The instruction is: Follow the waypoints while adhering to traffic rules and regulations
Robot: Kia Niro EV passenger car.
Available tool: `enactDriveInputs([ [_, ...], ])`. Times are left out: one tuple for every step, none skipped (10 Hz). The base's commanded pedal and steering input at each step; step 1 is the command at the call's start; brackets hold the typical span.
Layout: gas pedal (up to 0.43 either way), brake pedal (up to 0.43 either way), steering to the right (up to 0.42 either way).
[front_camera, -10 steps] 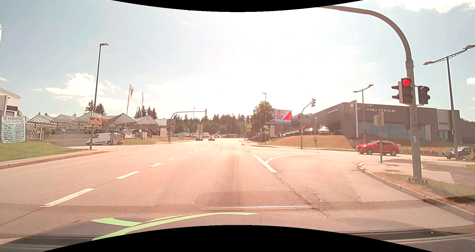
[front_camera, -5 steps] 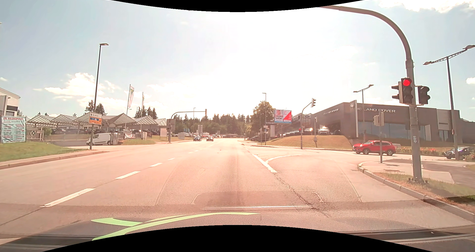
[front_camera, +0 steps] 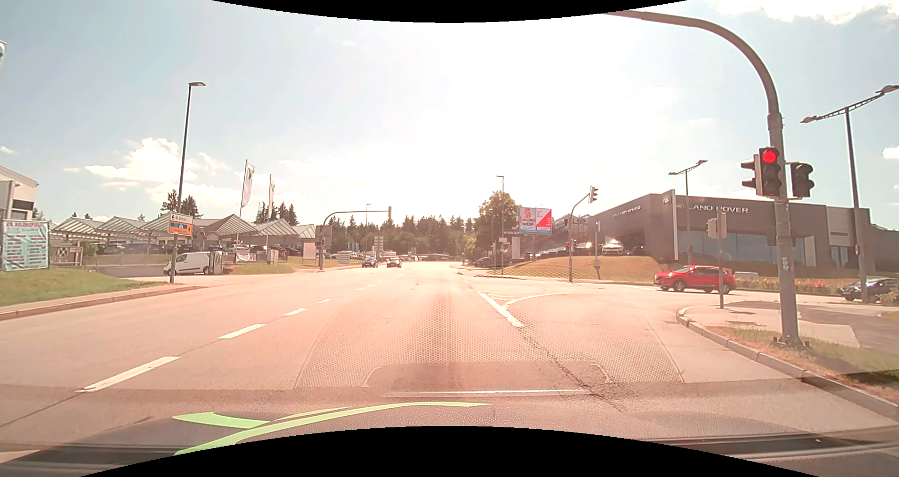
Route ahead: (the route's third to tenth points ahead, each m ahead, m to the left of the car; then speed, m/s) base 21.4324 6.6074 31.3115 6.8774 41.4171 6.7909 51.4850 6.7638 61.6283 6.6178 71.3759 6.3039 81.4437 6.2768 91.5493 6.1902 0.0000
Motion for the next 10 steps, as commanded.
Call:
enactDriveInputs([
  [0.000,0.256,-0.008],
  [0.000,0.250,-0.008],
  [0.000,0.256,-0.008],
  [0.000,0.250,-0.008],
  [0.000,0.256,-0.008],
  [0.000,0.256,-0.008],
  [0.000,0.256,-0.008],
  [0.000,0.250,-0.008],
  [0.000,0.256,-0.008],
  [0.000,0.256,-0.008],
])
